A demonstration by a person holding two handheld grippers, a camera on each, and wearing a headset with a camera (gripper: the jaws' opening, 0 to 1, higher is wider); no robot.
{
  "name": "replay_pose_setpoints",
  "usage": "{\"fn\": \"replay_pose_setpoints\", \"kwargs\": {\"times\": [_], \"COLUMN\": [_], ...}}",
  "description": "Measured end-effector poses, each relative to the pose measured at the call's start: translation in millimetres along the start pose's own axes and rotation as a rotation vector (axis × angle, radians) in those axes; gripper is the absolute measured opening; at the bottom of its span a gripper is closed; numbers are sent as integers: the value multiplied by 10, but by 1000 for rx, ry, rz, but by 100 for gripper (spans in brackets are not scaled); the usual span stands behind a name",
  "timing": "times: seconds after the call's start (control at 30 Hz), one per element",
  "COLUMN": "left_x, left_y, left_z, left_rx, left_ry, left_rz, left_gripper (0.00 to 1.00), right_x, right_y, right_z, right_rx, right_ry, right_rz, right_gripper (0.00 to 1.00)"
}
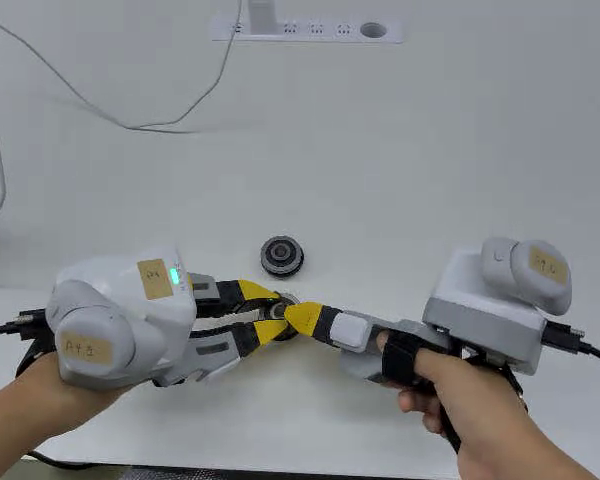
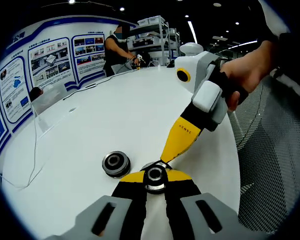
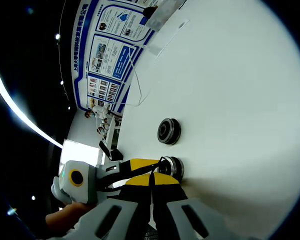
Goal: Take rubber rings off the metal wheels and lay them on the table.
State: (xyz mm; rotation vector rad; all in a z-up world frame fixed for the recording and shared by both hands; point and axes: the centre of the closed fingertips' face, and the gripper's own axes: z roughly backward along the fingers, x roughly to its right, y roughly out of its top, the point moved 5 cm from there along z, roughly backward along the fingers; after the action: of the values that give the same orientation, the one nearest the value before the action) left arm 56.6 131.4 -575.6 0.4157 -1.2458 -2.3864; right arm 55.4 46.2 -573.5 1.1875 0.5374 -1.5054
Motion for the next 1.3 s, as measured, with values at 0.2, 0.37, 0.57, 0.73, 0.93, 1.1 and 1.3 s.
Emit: {"fn": "replay_pose_setpoints", "kwargs": {"times": [0.2,0.37,0.57,0.73,0.93,1.1,1.3], "left_x": [-7,-15,-17,-11,-32,-88,-136], "left_y": [7,18,28,47,79,120,113], "left_z": [-8,-25,-35,-32,24,93,155], "left_rx": [-4,-7,-19,-35,-21,-3,-9], "left_ry": [5,6,-4,-9,0,20,40], "left_rz": [8,20,22,-1,9,22,30], "left_gripper": [13,13,13,14,14,18,19], "right_x": [-11,40,56,75,69,65,11], "right_y": [7,20,19,21,23,27,36], "right_z": [-21,-20,-19,-21,-33,-39,-44], "right_rx": [3,10,16,18,21,24,34], "right_ry": [-13,-43,-52,-54,-50,-45,-15], "right_rz": [9,13,10,3,2,-4,-13], "right_gripper": [0,1,1,1,1,1,1]}}
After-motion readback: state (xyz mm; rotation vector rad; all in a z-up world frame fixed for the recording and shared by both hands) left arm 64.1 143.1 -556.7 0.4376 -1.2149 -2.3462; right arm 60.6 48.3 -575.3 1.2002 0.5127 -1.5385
